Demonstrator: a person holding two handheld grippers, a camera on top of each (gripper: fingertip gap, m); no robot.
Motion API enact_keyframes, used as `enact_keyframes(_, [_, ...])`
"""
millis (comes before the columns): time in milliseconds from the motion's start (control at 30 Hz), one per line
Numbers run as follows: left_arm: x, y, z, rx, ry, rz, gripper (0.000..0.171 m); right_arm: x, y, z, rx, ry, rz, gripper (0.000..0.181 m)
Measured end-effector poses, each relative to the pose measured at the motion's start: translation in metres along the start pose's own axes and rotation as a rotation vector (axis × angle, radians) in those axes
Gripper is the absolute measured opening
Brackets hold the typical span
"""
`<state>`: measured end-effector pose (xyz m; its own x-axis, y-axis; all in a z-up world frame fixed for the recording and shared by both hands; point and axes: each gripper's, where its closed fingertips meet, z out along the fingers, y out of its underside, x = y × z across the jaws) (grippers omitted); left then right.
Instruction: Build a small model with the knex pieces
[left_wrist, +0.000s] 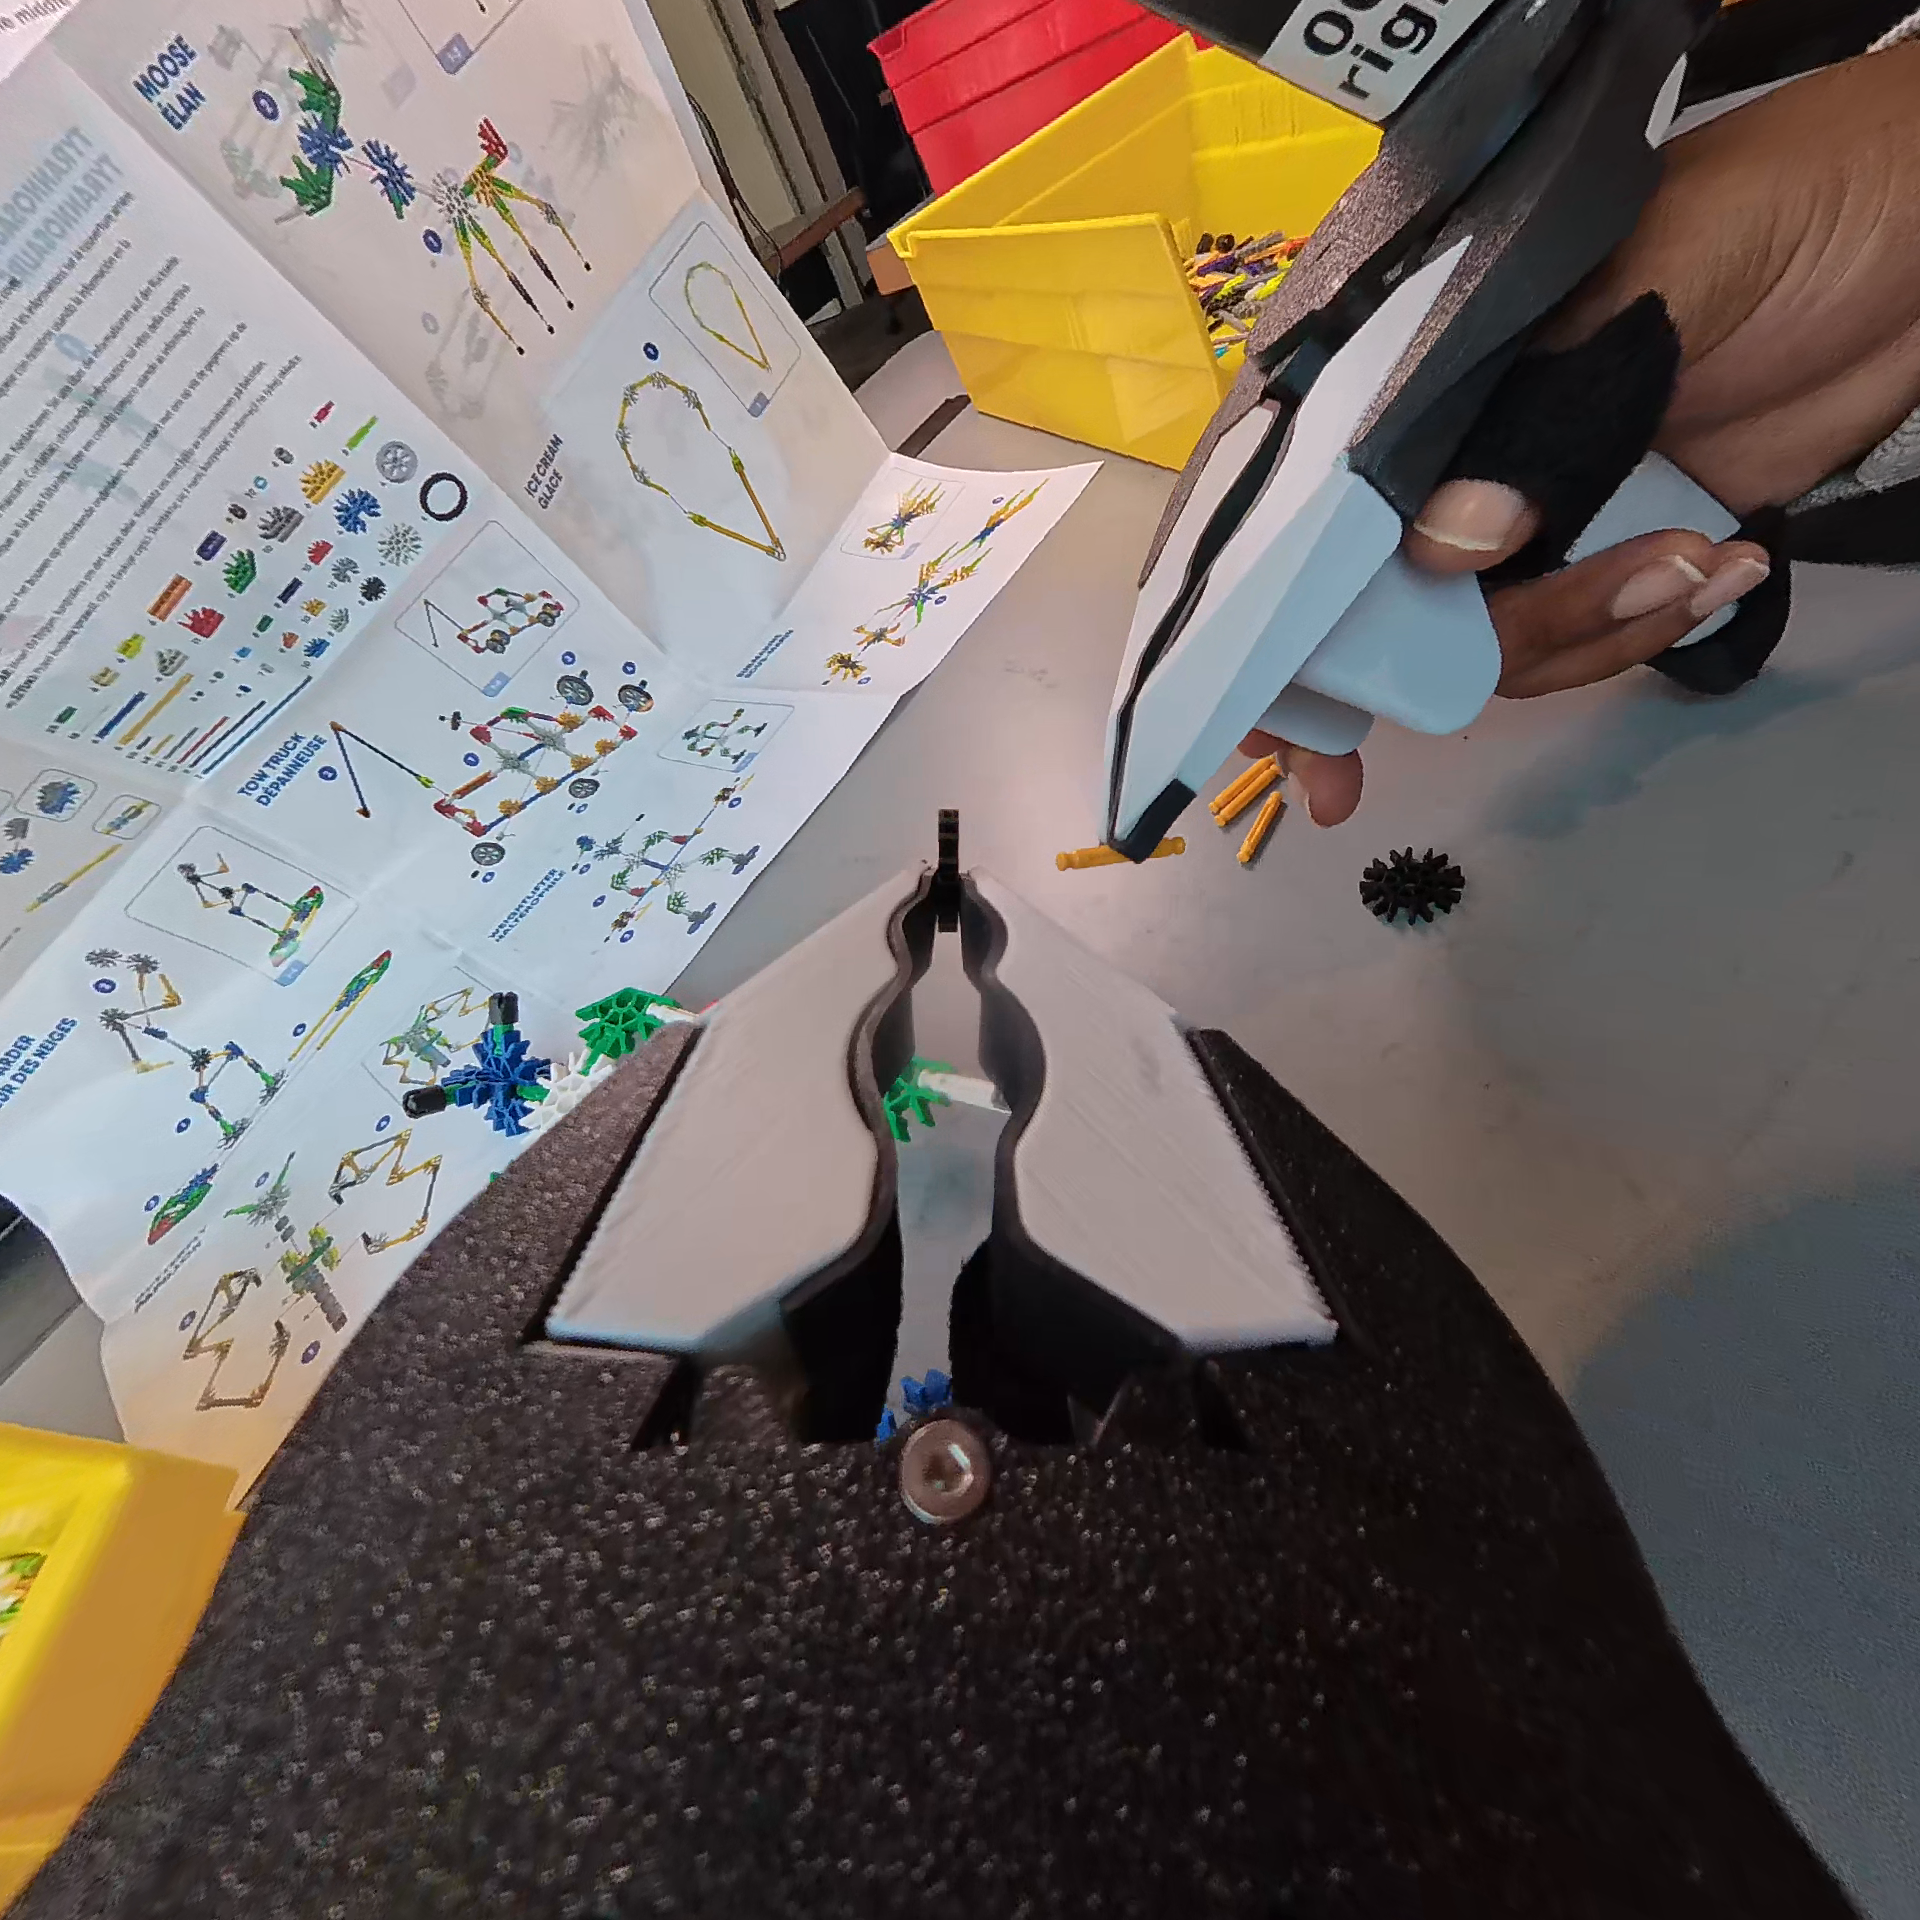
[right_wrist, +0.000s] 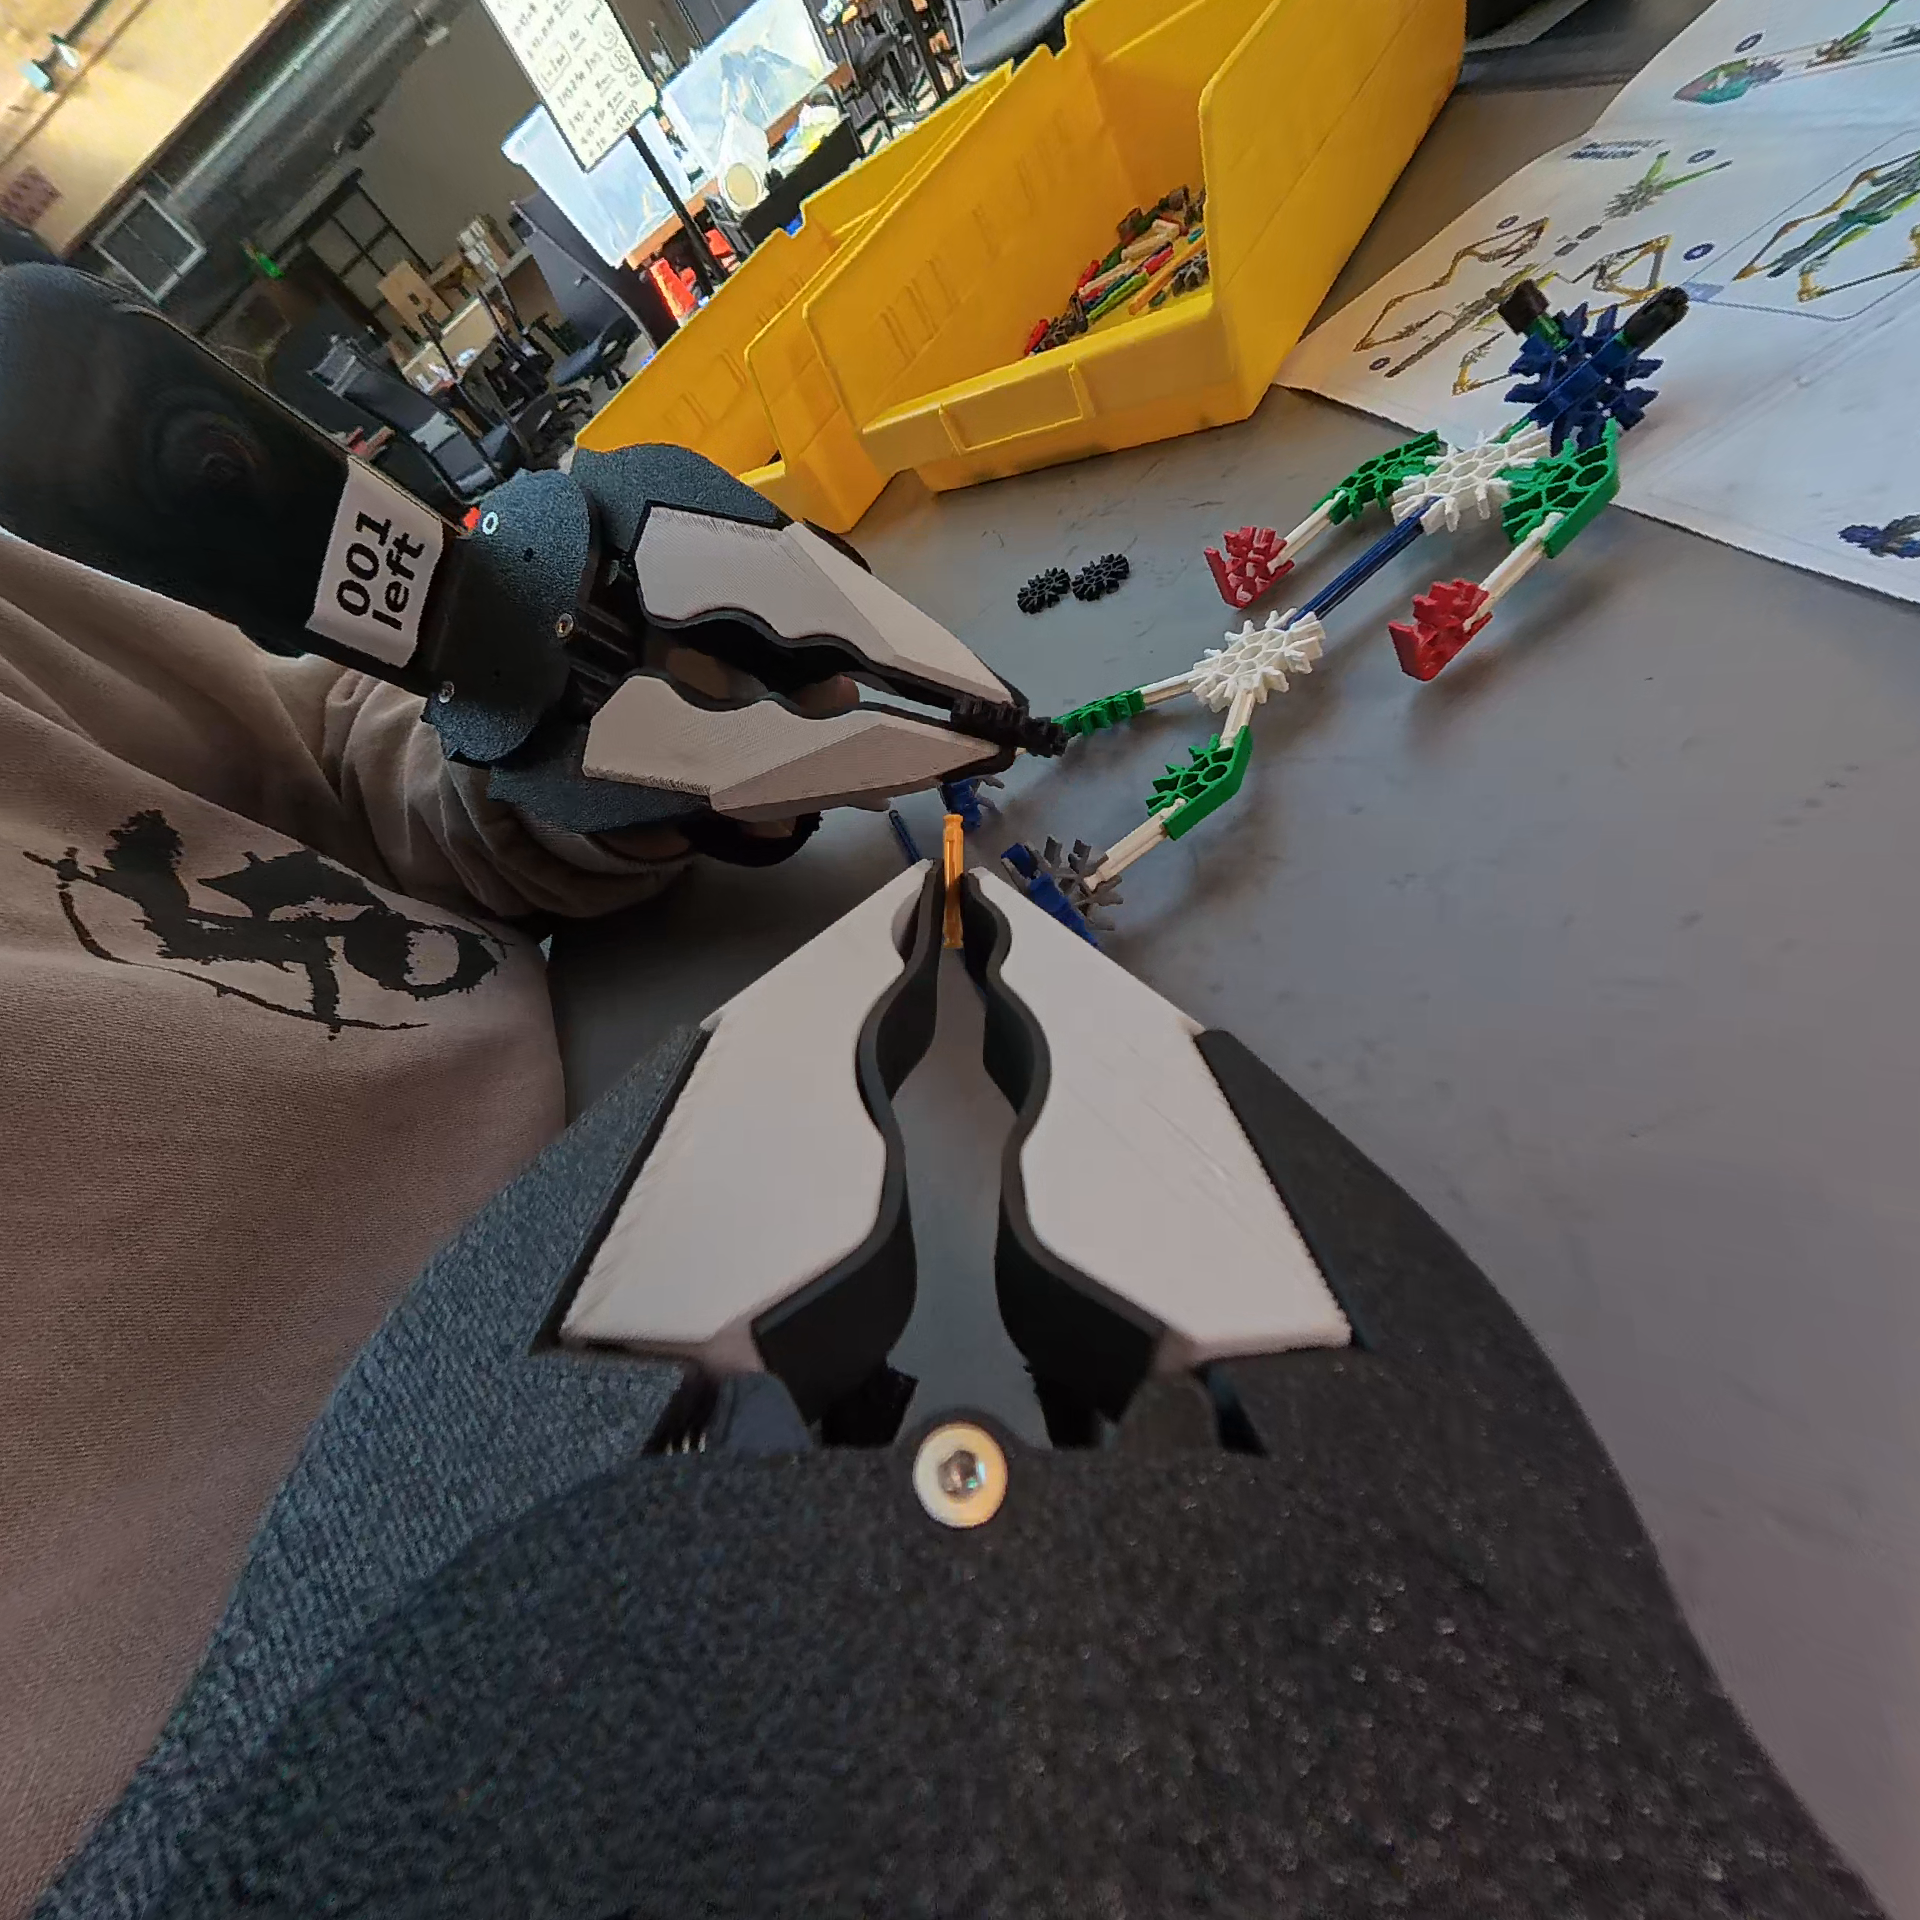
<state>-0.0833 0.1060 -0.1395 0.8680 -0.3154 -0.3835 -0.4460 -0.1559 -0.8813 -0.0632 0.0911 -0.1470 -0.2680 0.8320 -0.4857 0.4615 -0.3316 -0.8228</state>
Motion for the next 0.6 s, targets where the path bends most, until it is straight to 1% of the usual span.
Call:
enact_keyframes(100, [0.004, 0.000, 0.000, 0.000, 0.009, 0.015, 0.002, 0.000, -0.001, 0.000, 0.006, -0.005, 0.005, 0.001])
enact_keyframes(300, [0.007, 0.003, 0.002, -0.013, 0.022, 0.035, 0.002, 0.002, -0.012, -0.010, 0.057, -0.002, 0.009, 0.001])
enact_keyframes(600, [0.011, 0.001, 0.002, -0.003, 0.017, 0.096, 0.002, -0.002, 0.002, 0.000, -0.009, -0.016, -0.003, 0.001])
